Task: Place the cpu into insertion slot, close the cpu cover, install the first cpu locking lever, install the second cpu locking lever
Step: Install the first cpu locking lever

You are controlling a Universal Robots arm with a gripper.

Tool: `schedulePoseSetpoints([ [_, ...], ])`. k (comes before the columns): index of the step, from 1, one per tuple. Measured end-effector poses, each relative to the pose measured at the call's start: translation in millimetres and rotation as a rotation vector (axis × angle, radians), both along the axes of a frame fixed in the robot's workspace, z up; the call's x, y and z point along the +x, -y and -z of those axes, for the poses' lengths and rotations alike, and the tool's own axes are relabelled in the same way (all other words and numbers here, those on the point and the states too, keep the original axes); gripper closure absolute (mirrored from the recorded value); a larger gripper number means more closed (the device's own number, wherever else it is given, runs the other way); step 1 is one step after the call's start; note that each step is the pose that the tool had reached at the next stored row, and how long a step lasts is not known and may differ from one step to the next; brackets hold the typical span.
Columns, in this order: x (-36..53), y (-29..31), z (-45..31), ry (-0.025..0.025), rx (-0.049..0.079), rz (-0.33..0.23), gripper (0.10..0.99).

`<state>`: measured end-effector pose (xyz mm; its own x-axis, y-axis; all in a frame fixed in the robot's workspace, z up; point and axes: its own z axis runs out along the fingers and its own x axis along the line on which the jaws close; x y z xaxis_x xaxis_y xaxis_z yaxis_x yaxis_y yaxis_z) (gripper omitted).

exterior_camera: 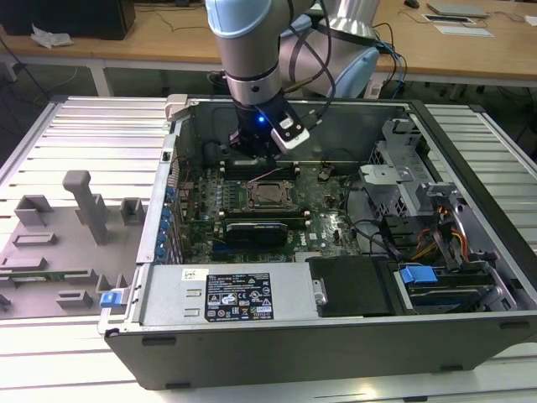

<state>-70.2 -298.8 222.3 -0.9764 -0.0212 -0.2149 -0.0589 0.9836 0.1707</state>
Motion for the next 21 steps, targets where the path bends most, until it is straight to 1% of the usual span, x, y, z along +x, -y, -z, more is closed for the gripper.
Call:
schedulePoseSetpoints([
  [5, 0.0, 0.0, 1.0, -0.0001, -0.007, 0.031, 0.980],
  [11, 0.0, -0.1, 1.2, 0.0001, -0.012, 0.044, 0.980],
  [13, 0.0, 0.0, 1.5, 0.0001, -0.017, 0.049, 0.980],
  [14, 0.0, 0.0, 4.4, 0.0029, -0.026, 0.063, 0.980],
  [15, 0.0, 0.0, 6.7, 0.0072, -0.029, 0.074, 0.980],
  [17, -0.1, -0.1, 7.5, 0.0113, -0.034, 0.078, 0.980],
  [18, -0.2, -0.1, 8.0, 0.0157, -0.038, 0.081, 0.980],
  [20, -0.4, -0.4, 8.8, 0.0227, -0.043, 0.085, 0.980],
  [21, -0.4, -0.7, 9.0, 0.0238, -0.046, 0.085, 0.980],
])
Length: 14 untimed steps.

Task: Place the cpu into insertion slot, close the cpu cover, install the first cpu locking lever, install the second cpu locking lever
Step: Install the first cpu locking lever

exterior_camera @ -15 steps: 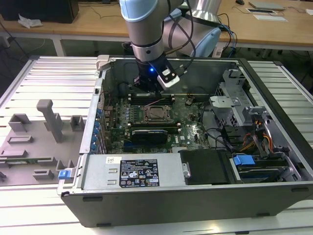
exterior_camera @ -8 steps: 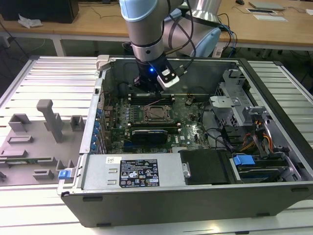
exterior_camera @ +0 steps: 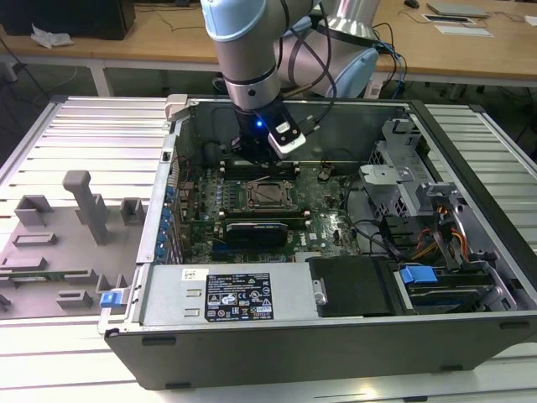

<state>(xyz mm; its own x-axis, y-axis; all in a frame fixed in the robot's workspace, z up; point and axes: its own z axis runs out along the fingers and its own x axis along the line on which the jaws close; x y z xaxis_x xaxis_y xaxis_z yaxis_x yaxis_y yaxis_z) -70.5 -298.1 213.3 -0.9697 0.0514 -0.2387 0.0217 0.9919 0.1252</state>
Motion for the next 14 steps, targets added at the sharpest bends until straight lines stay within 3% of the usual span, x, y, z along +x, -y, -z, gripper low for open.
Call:
schedulePoseSetpoints([
  [5, -0.1, -5.0, 1.7, 0.0037, -0.012, 0.004, 0.980],
  [14, -0.2, -9.0, 3.1, 0.0033, -0.012, 0.054, 0.980],
])
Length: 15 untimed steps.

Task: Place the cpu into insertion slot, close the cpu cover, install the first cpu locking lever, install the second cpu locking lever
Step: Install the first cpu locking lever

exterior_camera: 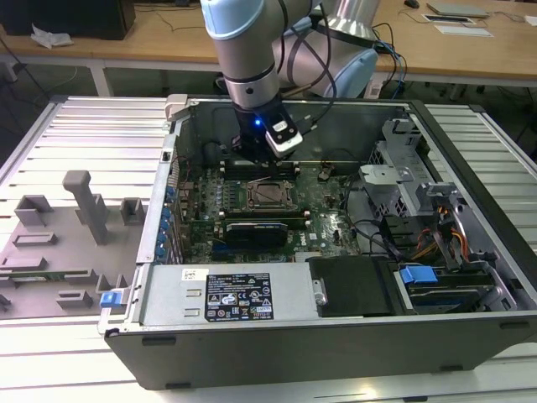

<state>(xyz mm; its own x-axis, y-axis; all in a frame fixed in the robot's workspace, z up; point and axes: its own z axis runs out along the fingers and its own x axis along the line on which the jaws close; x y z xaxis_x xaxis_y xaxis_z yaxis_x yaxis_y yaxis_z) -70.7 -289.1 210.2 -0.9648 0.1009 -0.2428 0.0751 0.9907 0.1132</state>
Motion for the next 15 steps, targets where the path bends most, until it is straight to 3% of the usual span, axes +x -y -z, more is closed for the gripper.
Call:
schedulePoseSetpoints([
  [15, 0.0, -3.7, 2.2, 0.0001, 0.000, 0.054, 0.980],
])
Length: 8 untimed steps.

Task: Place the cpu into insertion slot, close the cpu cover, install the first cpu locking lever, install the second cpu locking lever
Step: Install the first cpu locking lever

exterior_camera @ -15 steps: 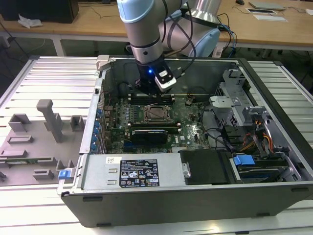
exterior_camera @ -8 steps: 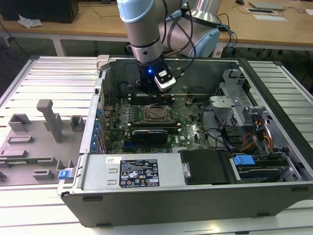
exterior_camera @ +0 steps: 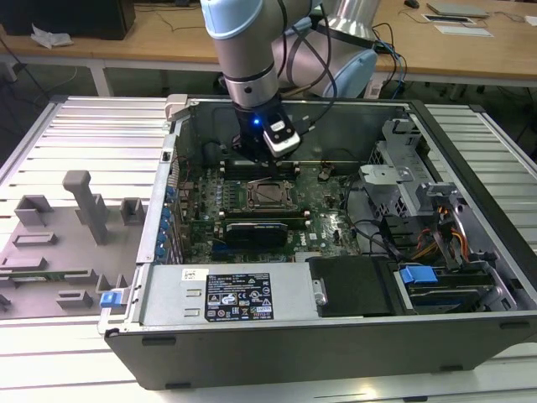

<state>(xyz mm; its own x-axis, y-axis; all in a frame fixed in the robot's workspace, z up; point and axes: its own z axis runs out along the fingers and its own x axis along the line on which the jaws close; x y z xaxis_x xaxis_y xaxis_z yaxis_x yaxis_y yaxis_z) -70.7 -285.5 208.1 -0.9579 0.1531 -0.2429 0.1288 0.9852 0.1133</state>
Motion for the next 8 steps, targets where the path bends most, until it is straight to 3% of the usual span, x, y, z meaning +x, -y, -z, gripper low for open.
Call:
schedulePoseSetpoints([
  [8, 0.0, 0.0, 5.6, -0.0001, 0.000, 0.063, 0.980],
])
